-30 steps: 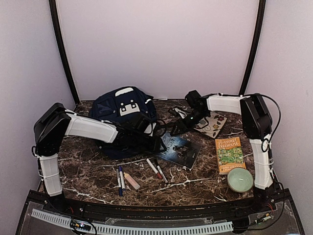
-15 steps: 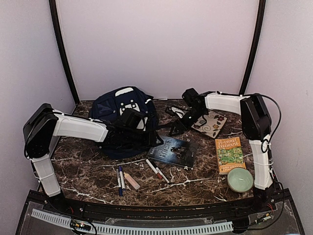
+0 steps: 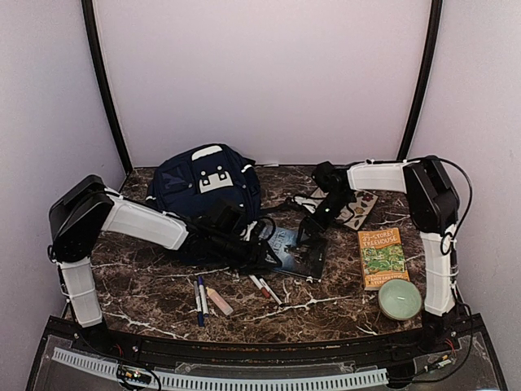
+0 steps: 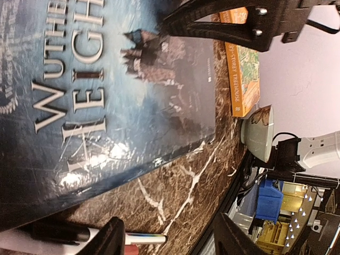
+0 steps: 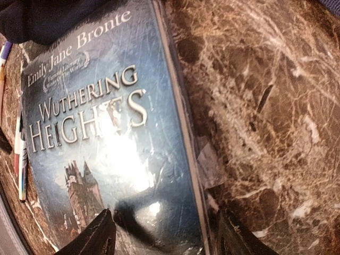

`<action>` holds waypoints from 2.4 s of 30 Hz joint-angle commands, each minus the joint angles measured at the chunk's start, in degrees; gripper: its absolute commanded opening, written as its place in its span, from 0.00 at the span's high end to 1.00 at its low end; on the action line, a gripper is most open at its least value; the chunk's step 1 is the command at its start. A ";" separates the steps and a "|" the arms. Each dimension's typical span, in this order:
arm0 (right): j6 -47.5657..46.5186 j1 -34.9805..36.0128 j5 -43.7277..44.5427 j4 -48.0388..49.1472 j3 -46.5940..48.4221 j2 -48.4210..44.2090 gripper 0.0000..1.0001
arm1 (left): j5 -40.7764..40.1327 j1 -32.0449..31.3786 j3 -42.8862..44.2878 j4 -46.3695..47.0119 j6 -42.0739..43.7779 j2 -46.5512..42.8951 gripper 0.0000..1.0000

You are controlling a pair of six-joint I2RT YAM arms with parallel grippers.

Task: Pack the student bag
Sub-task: Rotate the book at the center of the board.

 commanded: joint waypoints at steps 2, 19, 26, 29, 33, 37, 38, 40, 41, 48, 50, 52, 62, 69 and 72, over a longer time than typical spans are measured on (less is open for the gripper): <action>0.18 -0.10 -0.56 -0.56 -5.91 -3.35 0.36 | 1.99 -0.42 1.11 -2.38 -2.38 2.63 0.41; 3.70 1.90 -13.88 3.79 -14.13 -4.14 0.37 | -9.63 2.70 7.14 -4.17 -1.52 8.06 0.40; 6.80 2.42 -18.01 8.94 -11.47 0.20 0.36 | -10.60 2.60 6.65 6.92 -1.54 9.96 0.41; 6.61 2.90 -21.14 8.53 -10.11 0.96 0.37 | -10.20 2.03 6.33 10.71 -0.07 9.39 0.42; 7.77 4.67 -21.56 7.35 -10.70 -2.42 0.40 | -16.31 0.37 6.34 8.89 2.75 6.59 0.41; 9.84 6.46 -16.47 8.75 -16.02 -8.16 0.39 | -23.18 0.33 5.05 5.17 0.46 4.78 0.40; 9.58 6.65 -15.37 8.80 -17.31 -9.38 0.39 | -24.39 0.36 4.95 4.26 -0.77 4.59 0.40; 8.63 6.67 -13.86 7.71 -19.20 -10.92 0.39 | -26.35 0.45 5.65 0.85 -2.38 4.79 0.40; 7.77 6.67 -13.30 6.52 -19.61 -11.33 0.39 | -27.67 0.45 5.72 -0.31 -3.31 4.68 0.40; 5.98 6.28 -13.16 4.60 -21.25 -12.35 0.39 | -31.40 0.37 2.38 0.52 -9.09 2.44 0.39; 7.55 5.28 -12.75 5.82 -19.56 -11.39 0.39 | -29.29 0.37 2.90 1.97 -8.57 3.67 0.39; 9.16 4.05 -13.14 7.07 -17.66 -9.91 0.38 | -26.37 0.37 3.85 3.91 -7.98 5.04 0.39; 15.48 1.29 -14.37 13.72 -12.38 -2.07 0.37 | -20.49 0.46 8.58 2.46 -6.15 8.77 0.41; 15.97 2.80 -14.45 16.31 -9.77 -4.40 0.43 | -17.74 -0.33 10.45 5.28 -2.69 7.65 0.48; 15.94 3.26 -11.83 18.52 -10.85 -8.00 0.44 | -18.66 -1.23 10.61 5.13 -0.60 5.77 0.50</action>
